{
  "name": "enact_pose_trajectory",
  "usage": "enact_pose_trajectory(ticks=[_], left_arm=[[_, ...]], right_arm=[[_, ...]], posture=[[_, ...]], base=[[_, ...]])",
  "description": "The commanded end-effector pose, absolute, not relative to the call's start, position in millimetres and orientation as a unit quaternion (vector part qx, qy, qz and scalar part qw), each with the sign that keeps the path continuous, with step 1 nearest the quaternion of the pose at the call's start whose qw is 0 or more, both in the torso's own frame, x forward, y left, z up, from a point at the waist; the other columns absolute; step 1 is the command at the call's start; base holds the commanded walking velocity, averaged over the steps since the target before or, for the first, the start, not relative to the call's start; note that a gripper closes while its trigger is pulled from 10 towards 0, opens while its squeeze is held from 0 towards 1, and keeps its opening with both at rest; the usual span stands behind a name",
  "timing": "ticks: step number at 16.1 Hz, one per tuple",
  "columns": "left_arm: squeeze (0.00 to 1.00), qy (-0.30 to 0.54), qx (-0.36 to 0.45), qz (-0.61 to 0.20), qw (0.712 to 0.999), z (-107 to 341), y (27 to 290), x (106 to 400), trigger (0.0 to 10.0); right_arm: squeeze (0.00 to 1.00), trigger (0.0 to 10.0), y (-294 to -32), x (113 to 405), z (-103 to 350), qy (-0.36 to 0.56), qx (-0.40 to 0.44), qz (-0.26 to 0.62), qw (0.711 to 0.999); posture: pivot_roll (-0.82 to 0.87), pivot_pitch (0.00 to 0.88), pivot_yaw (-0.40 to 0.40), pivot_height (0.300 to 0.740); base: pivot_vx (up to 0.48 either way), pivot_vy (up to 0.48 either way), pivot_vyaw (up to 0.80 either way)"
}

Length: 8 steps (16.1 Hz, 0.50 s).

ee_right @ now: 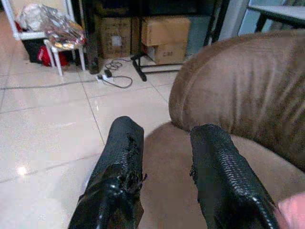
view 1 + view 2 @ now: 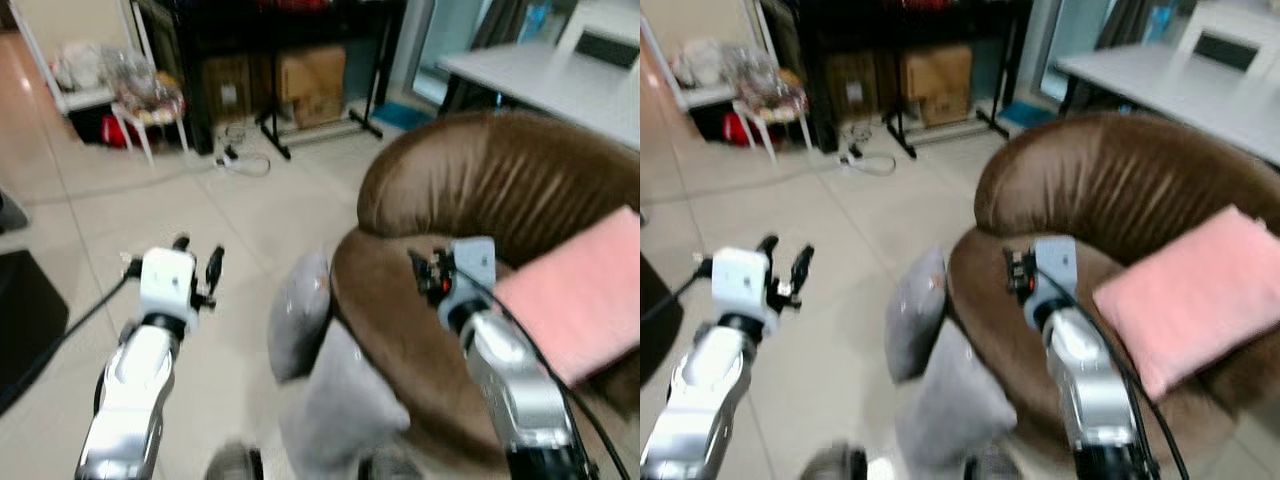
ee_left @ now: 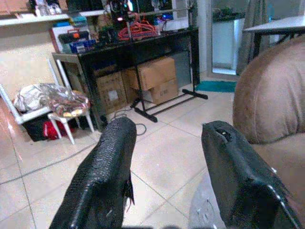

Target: Move the pillow to the sofa from floor

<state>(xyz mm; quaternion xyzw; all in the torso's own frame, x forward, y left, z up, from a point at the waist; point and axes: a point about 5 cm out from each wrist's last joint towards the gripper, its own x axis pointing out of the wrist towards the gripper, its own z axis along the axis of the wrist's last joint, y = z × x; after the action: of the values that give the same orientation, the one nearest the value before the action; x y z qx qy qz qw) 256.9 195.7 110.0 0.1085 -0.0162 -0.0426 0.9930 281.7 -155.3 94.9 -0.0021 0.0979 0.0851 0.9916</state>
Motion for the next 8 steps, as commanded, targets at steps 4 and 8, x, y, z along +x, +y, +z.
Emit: enact_pose_trajectory(ticks=[4,8], left_arm=[[0.00,-0.019,0.109,-0.036,0.993,110.3,196.4,254.0,10.0],[0.00,-0.018,0.106,-0.024,0.994,109.7,199.1,250.5,10.0]], right_arm=[[0.00,10.0,-154.7,282.0,92.7,0.102,-0.006,0.091,0.991],[0.00,10.0,-154.7,284.5,91.3,0.108,-0.007,0.082,0.991]], posture=[[-0.05,0.000,-0.055,0.587],[-0.04,0.000,-0.064,0.558]], base=[[0.000,0.000,0.00],[0.000,0.000,0.00]])
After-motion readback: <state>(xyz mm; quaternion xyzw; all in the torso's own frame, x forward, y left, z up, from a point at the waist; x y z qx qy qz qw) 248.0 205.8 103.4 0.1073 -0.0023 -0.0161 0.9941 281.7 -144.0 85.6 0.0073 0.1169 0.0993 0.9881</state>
